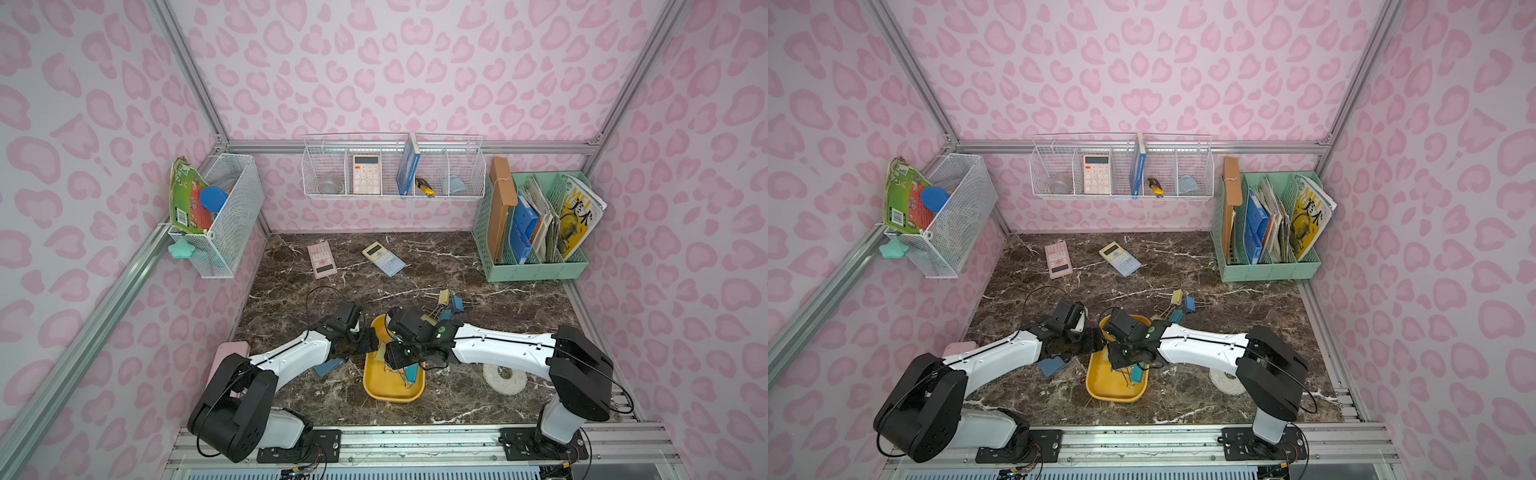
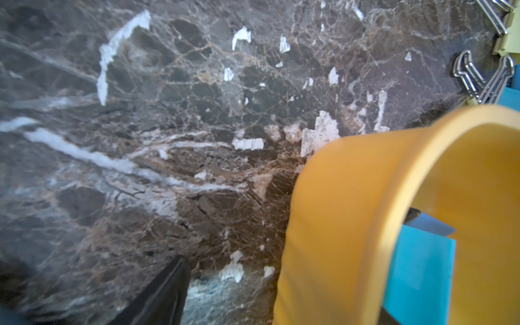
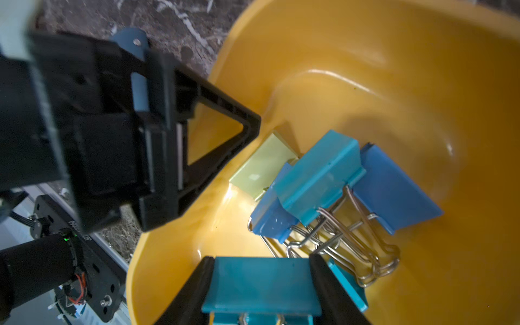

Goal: Put the binder clips in the storage box
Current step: Place the binder clip in the storage box, then pick up the binder clip at the center of the board.

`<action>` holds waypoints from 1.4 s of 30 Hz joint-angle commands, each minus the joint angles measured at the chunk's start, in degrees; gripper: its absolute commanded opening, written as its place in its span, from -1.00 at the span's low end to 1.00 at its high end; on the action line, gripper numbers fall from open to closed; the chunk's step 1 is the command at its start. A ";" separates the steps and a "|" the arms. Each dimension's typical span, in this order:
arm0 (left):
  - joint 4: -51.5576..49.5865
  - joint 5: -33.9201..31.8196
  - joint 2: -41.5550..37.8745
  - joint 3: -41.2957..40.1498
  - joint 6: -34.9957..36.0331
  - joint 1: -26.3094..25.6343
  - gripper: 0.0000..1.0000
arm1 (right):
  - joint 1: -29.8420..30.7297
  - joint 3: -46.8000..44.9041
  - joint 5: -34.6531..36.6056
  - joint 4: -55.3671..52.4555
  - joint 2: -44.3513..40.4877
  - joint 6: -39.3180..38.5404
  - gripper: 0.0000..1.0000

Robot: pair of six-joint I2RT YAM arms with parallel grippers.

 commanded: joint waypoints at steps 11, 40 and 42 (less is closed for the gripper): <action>-4.83 -0.96 0.45 -0.11 -0.27 0.06 0.56 | -6.53 0.88 0.01 2.78 5.46 -2.66 -0.07; -4.64 -0.34 1.34 0.76 -0.01 0.06 0.56 | -18.27 0.50 8.88 -7.99 -6.67 -5.74 0.61; -4.54 -0.21 1.38 0.69 -0.01 0.06 0.56 | -22.10 -0.71 10.93 -8.22 -6.65 -6.70 0.62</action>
